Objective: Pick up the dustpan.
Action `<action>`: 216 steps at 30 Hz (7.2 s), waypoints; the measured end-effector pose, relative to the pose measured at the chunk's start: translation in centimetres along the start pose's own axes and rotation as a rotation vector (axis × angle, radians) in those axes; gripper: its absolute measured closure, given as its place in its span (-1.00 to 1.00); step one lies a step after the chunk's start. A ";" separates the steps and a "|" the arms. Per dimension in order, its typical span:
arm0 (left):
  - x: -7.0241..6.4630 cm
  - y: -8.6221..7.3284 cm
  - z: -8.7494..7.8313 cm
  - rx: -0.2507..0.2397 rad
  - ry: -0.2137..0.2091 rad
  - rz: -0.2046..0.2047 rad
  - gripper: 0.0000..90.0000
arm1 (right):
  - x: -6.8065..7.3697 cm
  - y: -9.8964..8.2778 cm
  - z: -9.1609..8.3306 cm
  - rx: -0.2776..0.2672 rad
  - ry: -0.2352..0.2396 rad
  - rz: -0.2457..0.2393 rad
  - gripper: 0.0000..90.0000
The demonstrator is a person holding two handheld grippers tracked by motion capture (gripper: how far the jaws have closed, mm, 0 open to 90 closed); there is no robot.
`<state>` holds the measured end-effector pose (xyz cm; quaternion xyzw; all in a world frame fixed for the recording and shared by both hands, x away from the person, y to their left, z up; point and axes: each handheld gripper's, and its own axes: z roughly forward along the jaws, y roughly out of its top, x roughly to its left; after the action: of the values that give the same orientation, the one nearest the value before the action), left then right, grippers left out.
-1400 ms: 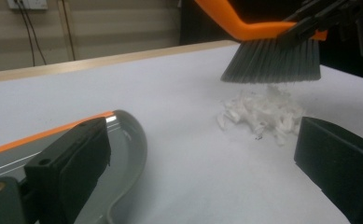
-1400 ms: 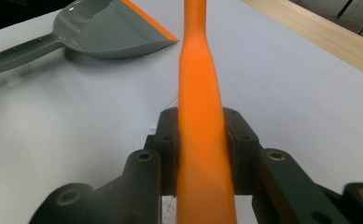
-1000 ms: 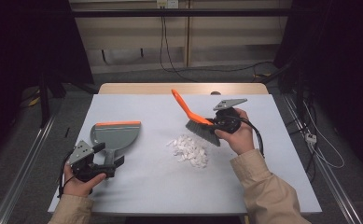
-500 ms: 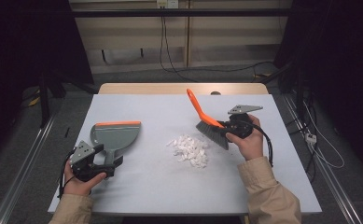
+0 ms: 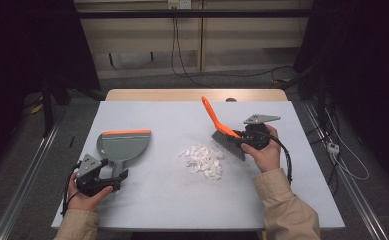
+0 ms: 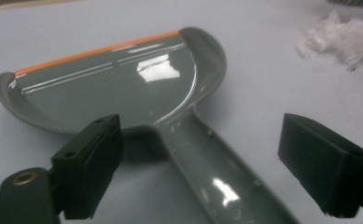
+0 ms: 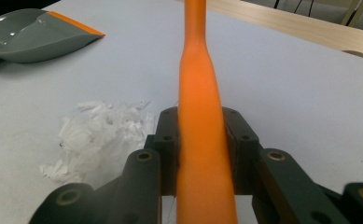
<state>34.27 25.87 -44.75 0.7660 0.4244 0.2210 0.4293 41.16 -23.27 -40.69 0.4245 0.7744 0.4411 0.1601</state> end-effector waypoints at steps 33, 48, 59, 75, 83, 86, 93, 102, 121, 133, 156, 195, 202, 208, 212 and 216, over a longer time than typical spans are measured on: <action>1.6 1.4 1.3 0.150 0.055 -0.065 0.36 | -0.3 -0.4 -0.5 -0.025 -0.014 0.025 0.59; -1.2 2.1 -2.8 0.119 -0.274 0.092 0.38 | -0.2 -0.6 0.5 -0.055 -0.056 0.035 0.58; -3.9 1.7 -1.6 0.209 -0.419 0.183 0.38 | 0.6 -0.8 2.4 -0.013 -0.097 -0.013 0.58; -4.8 1.6 -0.4 0.258 -0.369 0.261 0.24 | 1.7 0.4 2.4 0.085 -0.146 -0.005 0.58; -4.9 1.4 0.1 0.274 -0.366 0.277 0.38 | 1.8 0.0 1.8 0.093 -0.152 0.044 0.59; -4.8 1.5 0.2 0.272 -0.377 0.262 0.39 | 2.0 0.0 1.7 0.094 -0.157 0.048 0.59; -5.2 1.7 0.1 0.267 -0.415 0.273 0.40 | 2.2 -0.3 1.7 0.067 -0.153 0.032 0.59; -5.9 2.0 0.5 0.273 -0.439 0.288 0.39 | 3.0 -0.5 1.9 0.054 -0.169 0.019 0.59; -6.7 2.7 1.5 0.282 -0.443 0.281 0.39 | 4.7 -0.8 2.3 0.039 -0.175 -0.001 0.58; -7.2 3.0 2.2 0.281 -0.446 0.272 0.39 | 5.5 -0.7 2.6 0.040 -0.174 -0.016 0.58; -7.9 3.3 3.2 0.280 -0.426 0.248 0.39 | 7.5 -0.8 3.5 0.023 -0.135 -0.034 0.56; -9.3 3.3 4.3 0.253 -0.435 0.210 0.37 | 11.1 0.4 3.2 -0.068 0.027 0.003 0.59; -9.5 3.2 4.6 0.263 -0.436 0.221 0.35 | 9.9 1.0 2.3 -0.117 0.032 0.059 0.59; -9.5 3.1 4.6 0.265 -0.439 0.222 0.38 | 10.2 0.6 3.2 -0.083 0.087 0.074 0.59; -9.4 3.2 4.4 0.265 -0.431 0.227 0.39 | 9.3 -0.2 4.0 -0.039 -0.011 0.036 0.59; -9.3 3.2 4.4 0.266 -0.432 0.221 0.39 | 7.6 -0.5 3.5 -0.054 -0.018 0.101 0.59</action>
<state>33.78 15.08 -44.21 0.8866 0.2620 0.0404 0.3790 38.59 -15.38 -42.14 0.4625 0.7382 0.4656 0.1559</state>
